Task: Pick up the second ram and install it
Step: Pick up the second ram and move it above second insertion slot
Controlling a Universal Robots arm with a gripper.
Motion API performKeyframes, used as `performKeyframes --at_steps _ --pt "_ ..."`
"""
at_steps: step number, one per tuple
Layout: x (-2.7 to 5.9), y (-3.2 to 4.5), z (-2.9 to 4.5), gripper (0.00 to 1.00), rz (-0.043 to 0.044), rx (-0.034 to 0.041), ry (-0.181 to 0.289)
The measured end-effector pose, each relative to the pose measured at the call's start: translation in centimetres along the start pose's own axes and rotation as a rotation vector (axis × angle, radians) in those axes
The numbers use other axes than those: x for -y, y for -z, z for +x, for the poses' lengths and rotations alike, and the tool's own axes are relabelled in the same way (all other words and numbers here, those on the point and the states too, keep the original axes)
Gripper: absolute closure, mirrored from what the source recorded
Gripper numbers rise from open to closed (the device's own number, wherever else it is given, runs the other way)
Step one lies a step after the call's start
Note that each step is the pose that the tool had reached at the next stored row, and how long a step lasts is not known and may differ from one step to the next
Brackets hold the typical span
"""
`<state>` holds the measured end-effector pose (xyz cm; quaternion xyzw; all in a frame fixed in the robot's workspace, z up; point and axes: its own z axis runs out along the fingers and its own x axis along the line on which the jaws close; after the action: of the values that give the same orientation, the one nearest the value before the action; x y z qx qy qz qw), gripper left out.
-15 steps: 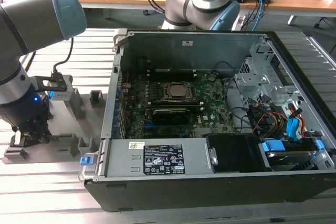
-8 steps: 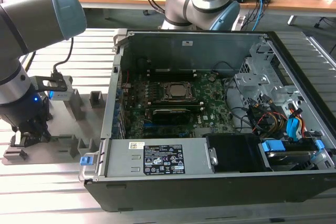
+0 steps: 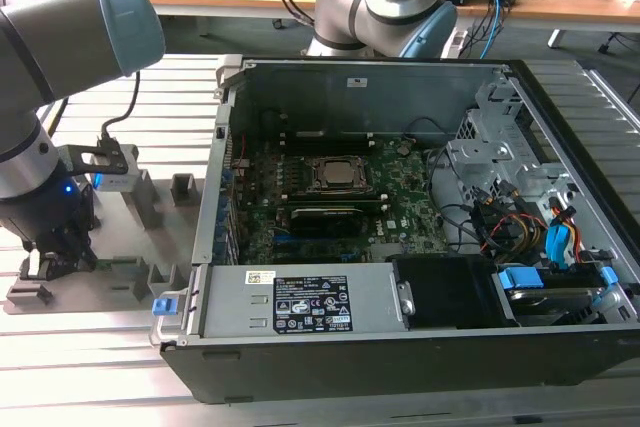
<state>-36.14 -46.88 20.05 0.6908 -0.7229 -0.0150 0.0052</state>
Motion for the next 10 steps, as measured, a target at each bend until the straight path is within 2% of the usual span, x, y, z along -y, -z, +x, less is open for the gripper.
performKeyframes --at_steps 10 --pt "-0.04 1.50 -0.03 0.86 0.0000 -0.0001 0.000"
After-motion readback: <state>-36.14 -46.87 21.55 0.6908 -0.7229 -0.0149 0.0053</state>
